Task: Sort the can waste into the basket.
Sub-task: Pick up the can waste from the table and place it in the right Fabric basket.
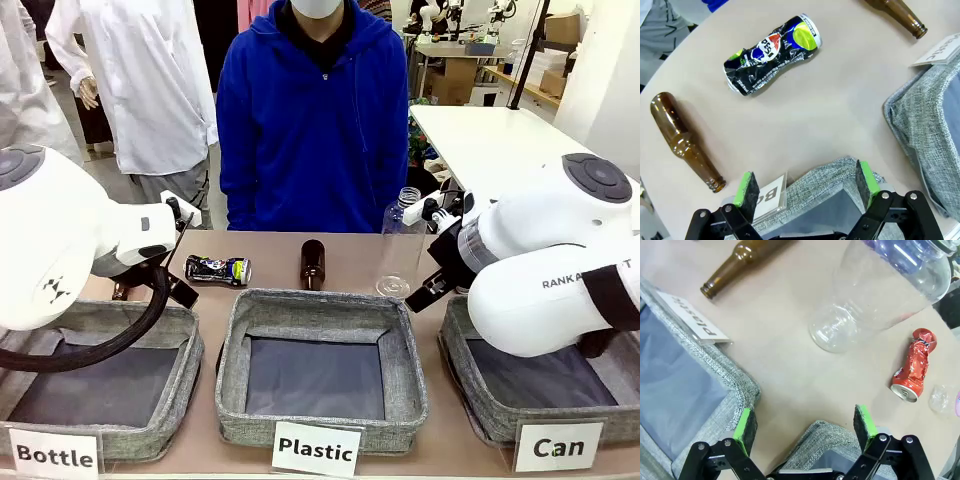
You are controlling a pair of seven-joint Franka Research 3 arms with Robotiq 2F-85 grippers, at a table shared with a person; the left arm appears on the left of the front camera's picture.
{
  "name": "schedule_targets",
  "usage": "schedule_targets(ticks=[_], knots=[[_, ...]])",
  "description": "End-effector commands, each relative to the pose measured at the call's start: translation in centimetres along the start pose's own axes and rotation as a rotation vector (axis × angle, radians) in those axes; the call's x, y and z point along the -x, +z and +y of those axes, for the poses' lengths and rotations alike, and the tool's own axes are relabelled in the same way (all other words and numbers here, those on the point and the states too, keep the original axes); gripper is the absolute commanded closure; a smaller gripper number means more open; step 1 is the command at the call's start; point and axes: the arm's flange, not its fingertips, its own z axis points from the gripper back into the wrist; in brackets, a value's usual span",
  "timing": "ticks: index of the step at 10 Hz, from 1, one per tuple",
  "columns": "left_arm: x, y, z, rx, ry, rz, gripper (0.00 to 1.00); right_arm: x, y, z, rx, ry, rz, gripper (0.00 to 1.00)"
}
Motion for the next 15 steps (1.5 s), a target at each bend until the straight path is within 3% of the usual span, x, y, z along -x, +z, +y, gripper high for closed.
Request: schedule_targets(ticks=[1, 15], knots=[[0.00, 0.01, 0.00, 0.000, 0.000, 0.000, 0.00, 0.00, 0.01, 0.00, 0.000, 0.000, 0.000, 0.00], [0.00, 0.01, 0.00, 0.000, 0.000, 0.000, 0.00, 0.00, 0.01, 0.00, 0.000, 0.000, 0.000, 0.00]])
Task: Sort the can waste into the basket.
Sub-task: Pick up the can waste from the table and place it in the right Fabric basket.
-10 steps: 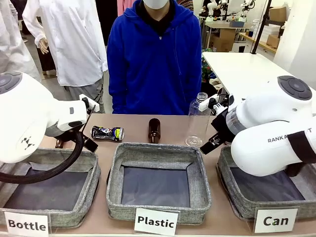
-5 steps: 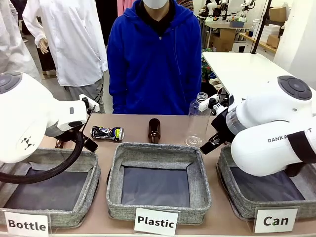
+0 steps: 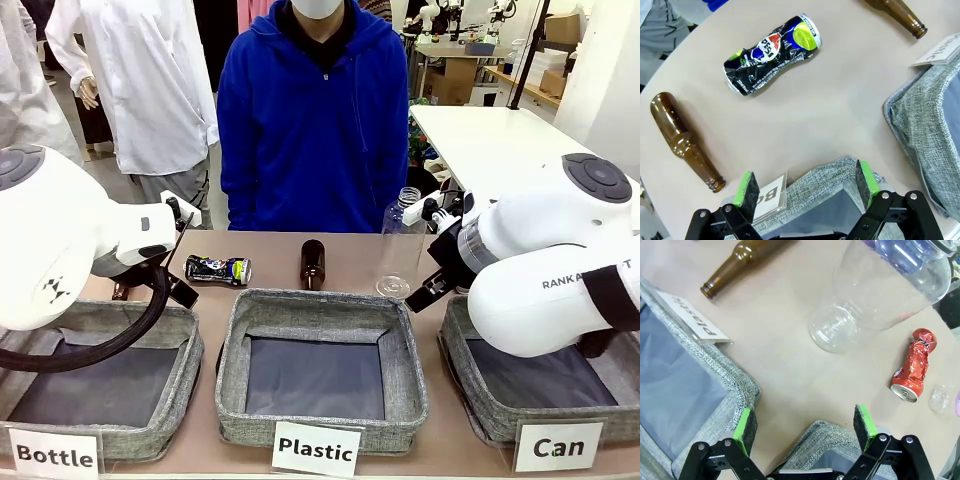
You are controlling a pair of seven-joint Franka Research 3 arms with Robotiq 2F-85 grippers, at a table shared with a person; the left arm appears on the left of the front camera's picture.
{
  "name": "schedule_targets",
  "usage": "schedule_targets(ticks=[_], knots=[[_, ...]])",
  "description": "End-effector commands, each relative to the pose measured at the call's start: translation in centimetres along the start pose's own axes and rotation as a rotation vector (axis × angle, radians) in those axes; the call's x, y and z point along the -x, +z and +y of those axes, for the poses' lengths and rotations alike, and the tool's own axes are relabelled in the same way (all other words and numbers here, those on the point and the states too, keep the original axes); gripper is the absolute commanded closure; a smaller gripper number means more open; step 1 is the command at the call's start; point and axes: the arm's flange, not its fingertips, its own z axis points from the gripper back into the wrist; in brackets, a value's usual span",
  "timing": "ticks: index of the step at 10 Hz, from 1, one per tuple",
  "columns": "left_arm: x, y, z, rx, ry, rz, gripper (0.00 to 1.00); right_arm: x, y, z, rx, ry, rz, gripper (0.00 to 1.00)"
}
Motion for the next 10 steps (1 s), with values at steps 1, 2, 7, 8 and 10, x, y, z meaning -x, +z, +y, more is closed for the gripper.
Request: schedule_targets(ticks=[1, 2, 7, 8, 10], knots=[[0.0, 0.0, 0.0, 0.000, 0.000, 0.000, 0.00, 0.0, 0.0, 0.0, 0.000, 0.000, 0.000, 0.00], [-0.7, 2.7, 0.0, 0.100, -0.037, -0.014, 0.00, -0.3, 2.4, -0.8, -0.067, -0.022, 0.005, 0.00], [0.6, 19.8, 2.1, 0.674, 0.139, -0.045, 0.00, 4.4, 19.3, -7.8, -0.490, -0.384, 0.077, 0.00], [2.4, 21.8, 4.9, 0.781, 0.215, -0.096, 0.00, 7.3, 21.4, -10.4, -0.551, -0.435, -0.003, 0.00], [7.3, 21.7, 12.3, 0.861, 0.440, -0.226, 0.00, 13.9, 22.8, -15.7, -0.668, -0.643, -0.193, 0.00]])
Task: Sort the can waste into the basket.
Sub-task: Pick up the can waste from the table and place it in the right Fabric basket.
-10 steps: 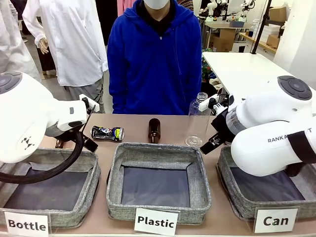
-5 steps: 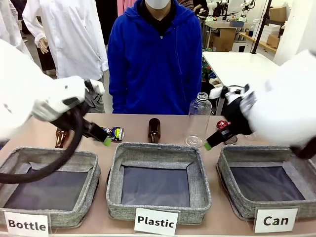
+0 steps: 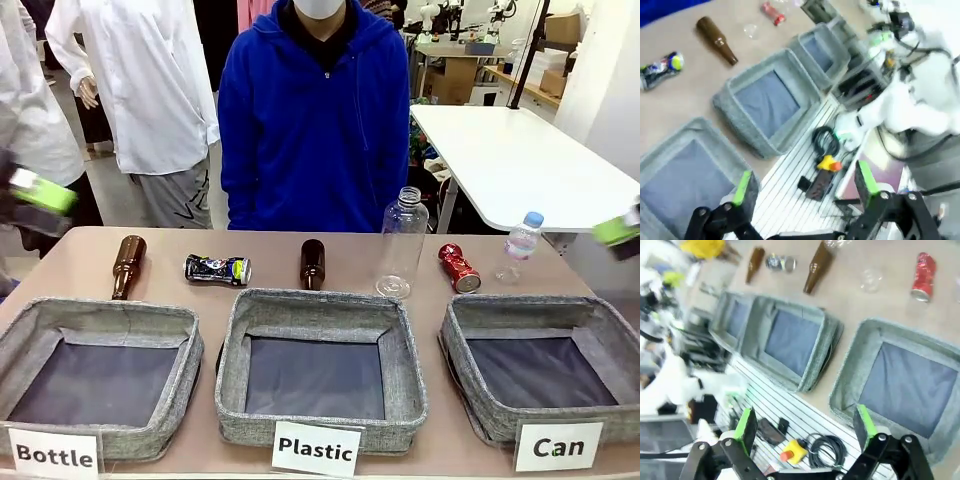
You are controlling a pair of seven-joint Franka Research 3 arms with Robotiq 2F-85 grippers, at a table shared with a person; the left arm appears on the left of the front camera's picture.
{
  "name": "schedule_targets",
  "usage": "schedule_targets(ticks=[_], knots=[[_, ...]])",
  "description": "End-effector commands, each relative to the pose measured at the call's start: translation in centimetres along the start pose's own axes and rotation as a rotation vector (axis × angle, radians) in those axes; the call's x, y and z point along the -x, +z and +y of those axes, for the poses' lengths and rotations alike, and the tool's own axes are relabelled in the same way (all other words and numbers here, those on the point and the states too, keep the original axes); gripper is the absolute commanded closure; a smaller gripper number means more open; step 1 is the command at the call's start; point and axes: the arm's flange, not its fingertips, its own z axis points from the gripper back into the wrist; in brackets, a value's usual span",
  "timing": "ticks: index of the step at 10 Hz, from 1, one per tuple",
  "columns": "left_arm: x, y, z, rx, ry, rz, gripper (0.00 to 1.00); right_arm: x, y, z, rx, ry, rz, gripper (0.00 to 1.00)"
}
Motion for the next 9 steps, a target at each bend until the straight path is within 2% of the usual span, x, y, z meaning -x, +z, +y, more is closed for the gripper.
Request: schedule_targets(ticks=[1, 2, 3, 4, 6, 7, 8, 9], knots=[[2.3, 4.2, 6.9, 0.053, 0.231, -0.240, 0.00, 2.8, 2.6, -6.5, -0.166, -0.123, -0.205, 0.00], [5.3, 7.6, 11.4, 0.144, 0.393, -0.446, 0.00, 5.0, 4.2, -9.4, -0.196, -0.183, -0.335, 0.00], [7.2, 8.5, 12.8, 0.167, 0.418, -0.554, 0.00, 7.0, 5.1, -11.5, -0.250, -0.239, -0.432, 0.00], [10.9, 7.8, 13.5, 0.115, 0.531, -0.726, 0.00, 8.6, 5.9, -13.3, -0.277, -0.276, -0.482, 0.00], [12.9, 7.4, 14.6, 0.052, 0.604, -0.814, 0.00, 11.0, 6.0, -16.0, -0.324, -0.350, -0.588, 0.00], [13.7, 6.1, 13.8, 0.026, 0.624, -0.837, 0.00, 11.4, 6.3, -16.4, -0.301, -0.365, -0.594, 0.00], [12.7, 5.7, 13.5, 0.007, 0.602, -0.855, 0.00, 11.6, 6.2, -16.7, -0.278, -0.367, -0.609, 0.00], [11.5, 14.1, 18.8, 0.067, 0.655, -0.815, 0.00, 10.2, 9.6, -18.1, -0.297, -0.393, -0.590, 0.00]])
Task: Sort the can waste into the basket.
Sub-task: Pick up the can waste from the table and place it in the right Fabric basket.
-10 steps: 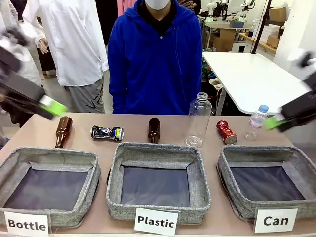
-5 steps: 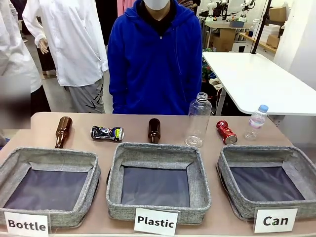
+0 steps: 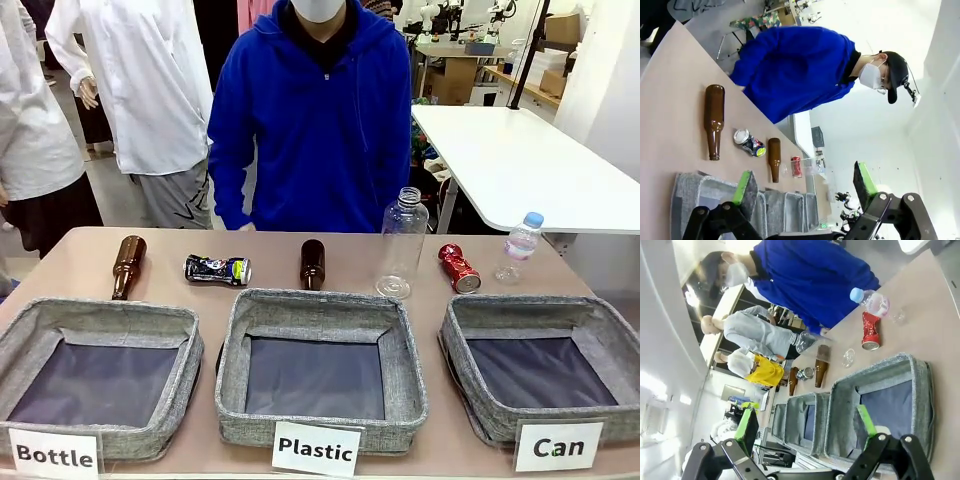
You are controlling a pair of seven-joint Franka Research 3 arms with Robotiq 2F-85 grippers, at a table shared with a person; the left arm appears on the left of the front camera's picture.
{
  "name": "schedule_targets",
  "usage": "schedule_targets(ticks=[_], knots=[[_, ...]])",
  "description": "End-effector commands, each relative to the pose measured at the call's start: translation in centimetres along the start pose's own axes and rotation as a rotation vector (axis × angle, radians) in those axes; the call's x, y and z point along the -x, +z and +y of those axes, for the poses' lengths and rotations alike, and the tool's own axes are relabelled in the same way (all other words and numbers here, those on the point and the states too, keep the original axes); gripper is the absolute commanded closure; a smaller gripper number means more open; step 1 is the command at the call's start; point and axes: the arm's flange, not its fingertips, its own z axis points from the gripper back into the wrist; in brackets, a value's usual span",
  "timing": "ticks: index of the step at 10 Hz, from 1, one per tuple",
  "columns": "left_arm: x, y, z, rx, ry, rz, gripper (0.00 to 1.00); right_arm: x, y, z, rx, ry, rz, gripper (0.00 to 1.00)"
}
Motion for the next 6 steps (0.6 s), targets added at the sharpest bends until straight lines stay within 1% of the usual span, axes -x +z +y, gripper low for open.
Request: schedule_targets(ticks=[1, 4, 5, 6], knots=[[0.2, 1.5, 0.3, 0.014, 0.008, 0.022, 0.00, -0.2, 0.1, 1.2, 0.001, 0.016, 0.008, 0.00], [0.2, 1.5, 0.3, 0.014, 0.008, 0.022, 0.00, -0.2, 0.1, 1.2, 0.001, 0.016, 0.008, 0.00], [0.2, 1.3, 0.4, 0.015, 0.014, 0.007, 0.00, -0.2, 0.1, 1.2, 0.001, 0.016, 0.008, 0.00], [0.3, 0.0, -2.0, -0.067, -0.147, 0.060, 0.00, -0.2, 0.1, 1.2, 0.001, 0.016, 0.008, 0.00]])
